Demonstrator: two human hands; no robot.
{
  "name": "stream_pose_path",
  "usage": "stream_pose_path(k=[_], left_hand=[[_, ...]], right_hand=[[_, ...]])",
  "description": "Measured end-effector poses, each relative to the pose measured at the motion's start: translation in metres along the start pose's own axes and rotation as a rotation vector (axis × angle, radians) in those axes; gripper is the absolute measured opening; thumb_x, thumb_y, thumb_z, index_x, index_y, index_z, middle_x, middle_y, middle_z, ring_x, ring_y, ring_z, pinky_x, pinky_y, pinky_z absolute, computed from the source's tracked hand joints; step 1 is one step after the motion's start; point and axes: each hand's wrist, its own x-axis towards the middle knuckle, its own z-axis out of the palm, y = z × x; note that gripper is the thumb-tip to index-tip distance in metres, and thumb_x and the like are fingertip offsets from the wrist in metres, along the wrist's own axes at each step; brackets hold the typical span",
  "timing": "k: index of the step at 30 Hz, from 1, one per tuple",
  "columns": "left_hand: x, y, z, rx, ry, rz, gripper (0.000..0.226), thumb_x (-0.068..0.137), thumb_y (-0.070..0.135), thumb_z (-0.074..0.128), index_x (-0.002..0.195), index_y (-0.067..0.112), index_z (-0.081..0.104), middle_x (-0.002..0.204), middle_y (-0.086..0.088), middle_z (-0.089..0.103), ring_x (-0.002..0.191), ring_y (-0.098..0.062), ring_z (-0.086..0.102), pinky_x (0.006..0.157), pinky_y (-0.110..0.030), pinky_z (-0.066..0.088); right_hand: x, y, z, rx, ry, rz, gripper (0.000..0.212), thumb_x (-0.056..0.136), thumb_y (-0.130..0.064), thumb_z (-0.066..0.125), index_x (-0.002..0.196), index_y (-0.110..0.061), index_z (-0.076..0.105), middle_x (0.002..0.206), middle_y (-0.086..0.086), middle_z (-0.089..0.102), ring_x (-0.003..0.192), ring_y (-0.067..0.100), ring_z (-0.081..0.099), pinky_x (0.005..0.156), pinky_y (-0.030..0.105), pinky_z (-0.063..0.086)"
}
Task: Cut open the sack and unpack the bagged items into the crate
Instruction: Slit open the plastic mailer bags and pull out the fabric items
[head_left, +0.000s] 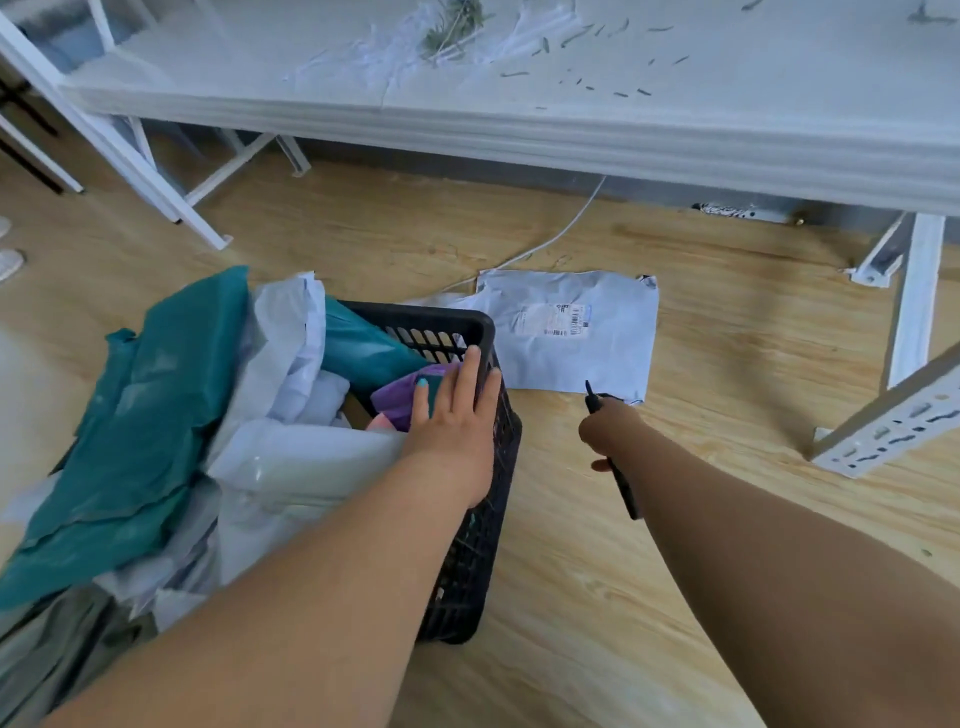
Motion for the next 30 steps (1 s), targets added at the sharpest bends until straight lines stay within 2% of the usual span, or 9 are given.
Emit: stream_pose_path(k=[3,6,8,14,16,18,22,25,30], left_hand=[[0.003,-0.004,0.006,-0.012,0.021,0.044,0.113,0.075,-0.002,0.061,0.149,0.024,-0.020,0.147,-0.008,-0.044,0.146,-0.026,-0.013,0.119,-0.050,-0.002],[0.004,-0.005,0.004,-0.015,0.004,0.064,0.112,0.074,-0.004,0.061,0.150,0.026,-0.016,0.144,-0.009,-0.047,0.146,-0.028,-0.004,0.119,-0.051,0.005],[0.003,-0.004,0.002,-0.016,0.012,0.081,0.108,0.076,-0.002,0.060,0.151,0.025,-0.013,0.145,-0.012,-0.045,0.144,-0.030,0.008,0.118,-0.050,0.013],[0.002,-0.008,0.003,-0.092,0.033,0.098,0.103,0.077,-0.003,0.058,0.153,0.026,-0.005,0.148,-0.010,-0.042,0.131,-0.030,0.032,0.107,-0.042,0.033],[0.001,-0.008,0.002,-0.094,0.044,0.104,0.102,0.077,-0.004,0.058,0.153,0.027,-0.003,0.148,-0.010,-0.042,0.122,-0.028,0.039,0.096,-0.038,0.038],[0.001,-0.008,0.002,-0.098,0.044,0.104,0.102,0.077,-0.005,0.058,0.153,0.027,-0.002,0.149,-0.009,-0.041,0.120,-0.027,0.041,0.091,-0.037,0.040],[0.002,-0.008,0.003,-0.091,0.049,0.097,0.101,0.076,-0.005,0.058,0.153,0.027,0.001,0.148,-0.009,-0.041,0.117,-0.027,0.043,0.090,-0.036,0.044],[0.003,-0.007,0.001,-0.075,0.050,0.085,0.099,0.078,-0.005,0.057,0.153,0.027,0.002,0.149,-0.010,-0.040,0.115,-0.026,0.045,0.087,-0.036,0.045],[0.008,-0.005,0.004,-0.010,0.035,0.044,0.105,0.074,-0.005,0.061,0.152,0.029,0.000,0.149,-0.008,-0.041,0.130,-0.029,0.033,0.103,-0.041,0.035]], right_hand=[[0.031,0.000,-0.006,0.100,0.043,0.009,0.049,0.088,-0.001,0.043,0.135,-0.016,0.043,0.107,0.011,0.044,0.072,0.026,0.049,0.072,0.043,0.059],[0.060,-0.003,-0.008,0.178,0.087,0.038,0.052,0.089,-0.002,0.047,0.137,-0.021,0.042,0.134,0.015,0.036,0.086,0.029,0.050,0.067,0.039,0.057],[0.079,-0.004,-0.009,0.189,0.117,0.050,0.053,0.089,-0.004,0.046,0.138,-0.023,0.042,0.138,0.015,0.032,0.099,0.032,0.051,0.070,0.040,0.058],[0.117,-0.001,-0.010,0.209,0.115,0.185,0.047,0.092,-0.009,0.045,0.139,-0.011,0.036,0.134,0.015,0.045,0.059,0.028,0.058,0.072,0.035,0.057],[0.122,0.001,-0.011,0.220,0.117,0.227,0.051,0.093,-0.006,0.045,0.142,-0.008,0.031,0.114,0.012,0.054,0.060,0.027,0.059,0.083,0.033,0.054],[0.123,0.002,-0.011,0.240,0.158,0.203,0.042,0.091,-0.005,0.047,0.132,-0.005,0.041,0.087,0.008,0.052,0.070,0.027,0.061,0.081,0.034,0.051],[0.111,0.008,-0.010,0.217,0.302,0.131,0.013,0.083,-0.012,0.055,0.093,-0.004,0.055,0.070,0.007,0.053,0.058,0.024,0.052,0.056,0.029,0.040],[0.089,0.010,-0.010,0.306,0.376,0.143,0.016,0.077,-0.018,0.064,0.069,-0.010,0.052,0.058,0.002,0.050,0.046,0.019,0.045,0.043,0.023,0.031],[0.039,0.011,-0.018,0.375,0.367,0.182,0.021,0.075,-0.016,0.065,0.064,-0.012,0.048,0.053,0.001,0.046,0.042,0.018,0.040,0.041,0.021,0.027]])
